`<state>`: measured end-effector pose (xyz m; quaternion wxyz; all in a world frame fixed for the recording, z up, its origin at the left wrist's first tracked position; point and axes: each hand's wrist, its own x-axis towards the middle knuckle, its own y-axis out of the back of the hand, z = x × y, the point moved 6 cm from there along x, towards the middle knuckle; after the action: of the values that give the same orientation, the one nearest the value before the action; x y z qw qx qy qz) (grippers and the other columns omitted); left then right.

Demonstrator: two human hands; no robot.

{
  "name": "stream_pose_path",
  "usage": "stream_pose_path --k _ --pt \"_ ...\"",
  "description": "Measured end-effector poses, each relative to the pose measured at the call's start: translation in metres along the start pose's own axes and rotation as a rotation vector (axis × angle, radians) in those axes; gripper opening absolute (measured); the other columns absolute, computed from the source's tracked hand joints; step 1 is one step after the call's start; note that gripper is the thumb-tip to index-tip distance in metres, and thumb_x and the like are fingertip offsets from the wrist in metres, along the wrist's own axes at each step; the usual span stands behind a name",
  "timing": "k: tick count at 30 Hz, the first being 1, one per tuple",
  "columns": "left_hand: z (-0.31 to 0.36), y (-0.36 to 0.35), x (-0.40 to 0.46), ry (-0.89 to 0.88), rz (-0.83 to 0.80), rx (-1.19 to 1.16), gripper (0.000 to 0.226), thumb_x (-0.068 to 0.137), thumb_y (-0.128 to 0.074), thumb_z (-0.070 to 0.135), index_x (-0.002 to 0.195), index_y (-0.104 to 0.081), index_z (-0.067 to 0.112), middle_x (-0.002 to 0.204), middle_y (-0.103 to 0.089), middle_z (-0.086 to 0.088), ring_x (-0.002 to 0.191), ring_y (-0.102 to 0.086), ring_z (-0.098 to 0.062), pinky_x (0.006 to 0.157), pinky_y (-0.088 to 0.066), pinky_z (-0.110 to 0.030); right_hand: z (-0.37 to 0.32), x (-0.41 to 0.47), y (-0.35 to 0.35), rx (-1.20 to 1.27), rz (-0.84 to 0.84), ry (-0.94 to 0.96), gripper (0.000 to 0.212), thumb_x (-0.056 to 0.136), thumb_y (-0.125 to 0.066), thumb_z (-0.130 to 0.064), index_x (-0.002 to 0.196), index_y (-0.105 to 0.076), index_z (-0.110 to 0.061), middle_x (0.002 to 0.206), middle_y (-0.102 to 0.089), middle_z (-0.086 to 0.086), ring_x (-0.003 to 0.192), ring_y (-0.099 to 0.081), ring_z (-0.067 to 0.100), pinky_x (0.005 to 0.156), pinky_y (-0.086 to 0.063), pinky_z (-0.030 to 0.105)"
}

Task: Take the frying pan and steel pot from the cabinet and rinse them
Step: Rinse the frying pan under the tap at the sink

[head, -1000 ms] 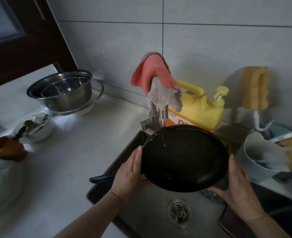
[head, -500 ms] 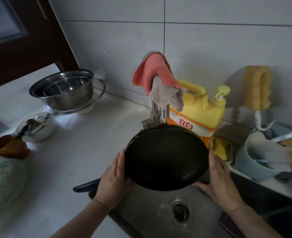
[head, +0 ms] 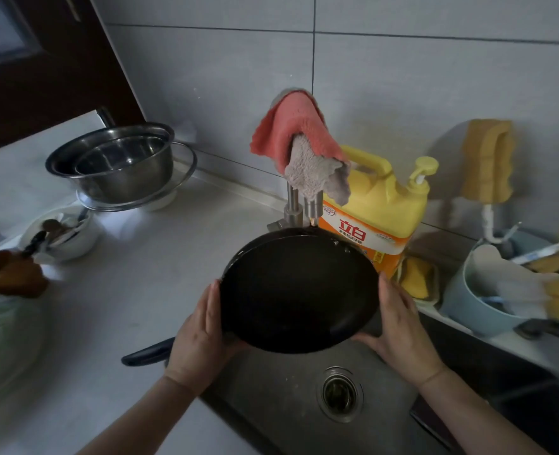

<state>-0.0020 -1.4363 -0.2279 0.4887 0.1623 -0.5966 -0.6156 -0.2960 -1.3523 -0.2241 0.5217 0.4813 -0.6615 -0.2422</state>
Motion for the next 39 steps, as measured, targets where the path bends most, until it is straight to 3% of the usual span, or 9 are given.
stream_pose_path --k 2,6,10,14,19,24,27,33,39 --pt "0.009 -0.003 0.006 -0.015 0.001 -0.006 0.106 0.073 -0.059 0.063 0.145 -0.019 -0.004 0.138 -0.037 -0.023 0.094 -0.064 -0.043 0.068 -0.057 -0.047 0.01 -0.006 0.005 0.004 0.006 -0.05 0.121 0.058 -0.078 -0.049 0.15 -0.019 0.004 0.148 -0.03 0.011 0.141 -0.017 0.01 0.103 -0.033 0.055" --pt "0.033 -0.009 0.015 -0.087 0.023 -0.044 0.112 0.072 -0.071 0.056 0.151 -0.009 0.005 0.14 -0.037 -0.022 0.105 -0.06 -0.039 0.077 -0.055 -0.044 0.031 -0.027 0.011 -0.004 -0.001 -0.099 0.132 0.057 -0.077 -0.05 0.156 0.004 -0.018 0.147 -0.037 0.021 0.128 -0.044 0.048 0.098 -0.04 0.065" --pt "0.053 -0.015 0.022 -0.137 0.025 -0.087 0.108 0.077 -0.059 0.062 0.151 -0.005 0.005 0.143 -0.034 -0.019 0.115 -0.053 -0.031 0.083 -0.053 -0.038 0.047 -0.042 0.021 0.002 -0.008 -0.2 0.151 0.042 -0.092 -0.034 0.155 0.008 -0.024 0.143 -0.041 0.031 0.122 -0.047 0.055 0.091 -0.043 0.069" --pt "0.06 -0.019 0.026 -0.154 0.018 -0.113 0.105 0.079 -0.055 0.062 0.151 -0.002 0.007 0.145 -0.031 -0.018 0.116 -0.054 -0.032 0.084 -0.053 -0.039 0.05 -0.048 0.029 -0.021 0.001 -0.188 0.142 0.046 -0.082 -0.038 0.155 0.006 -0.021 0.141 -0.041 0.033 0.119 -0.047 0.058 0.09 -0.043 0.071" --pt "0.051 -0.014 0.023 -0.143 0.047 -0.059 0.105 0.077 -0.057 0.064 0.149 -0.011 0.002 0.142 -0.034 -0.018 0.108 -0.059 -0.034 0.077 -0.056 -0.04 0.044 -0.038 0.023 0.012 -0.008 -0.189 0.153 0.042 -0.094 -0.031 0.155 0.009 -0.022 0.141 -0.043 0.032 0.12 -0.048 0.055 0.094 -0.043 0.069" --pt "0.023 -0.006 0.011 -0.075 0.031 -0.063 0.106 0.075 -0.059 0.062 0.149 -0.012 0.001 0.141 -0.033 -0.018 0.096 -0.063 -0.041 0.069 -0.057 -0.048 0.014 -0.019 0.017 -0.022 0.04 -0.027 0.131 0.054 -0.082 -0.042 0.154 -0.007 -0.004 0.143 -0.033 0.018 0.126 -0.041 0.038 0.099 -0.033 0.062" --pt "0.009 0.001 0.005 -0.032 0.022 -0.022 0.107 0.072 -0.058 0.063 0.145 -0.016 -0.001 0.136 -0.037 -0.021 0.081 -0.066 -0.042 0.057 -0.056 -0.045 -0.002 -0.007 0.009 -0.023 0.026 0.038 0.144 0.047 -0.093 -0.036 0.155 -0.002 -0.006 0.144 -0.031 0.018 0.131 -0.034 0.031 0.102 -0.034 0.06" --pt "-0.007 0.004 -0.003 0.015 -0.013 0.009 0.11 0.07 -0.058 0.066 0.145 -0.017 -0.003 0.133 -0.044 -0.031 0.084 -0.065 -0.047 0.059 -0.058 -0.05 -0.009 0.0 -0.004 -0.014 -0.027 0.01 0.14 0.052 -0.089 -0.044 0.155 -0.001 -0.007 0.146 -0.038 0.019 0.139 -0.029 0.021 0.114 -0.025 0.046" --pt "0.019 0.0 0.013 -0.048 -0.024 -0.033 0.107 0.072 -0.063 0.061 0.144 -0.02 -0.005 0.137 -0.038 -0.023 0.089 -0.065 -0.043 0.063 -0.056 -0.044 0.0 -0.011 0.022 -0.091 0.063 -0.017 0.124 0.052 -0.077 -0.047 0.147 -0.02 0.008 0.142 -0.032 0.016 0.136 -0.02 0.015 0.095 -0.029 0.059"
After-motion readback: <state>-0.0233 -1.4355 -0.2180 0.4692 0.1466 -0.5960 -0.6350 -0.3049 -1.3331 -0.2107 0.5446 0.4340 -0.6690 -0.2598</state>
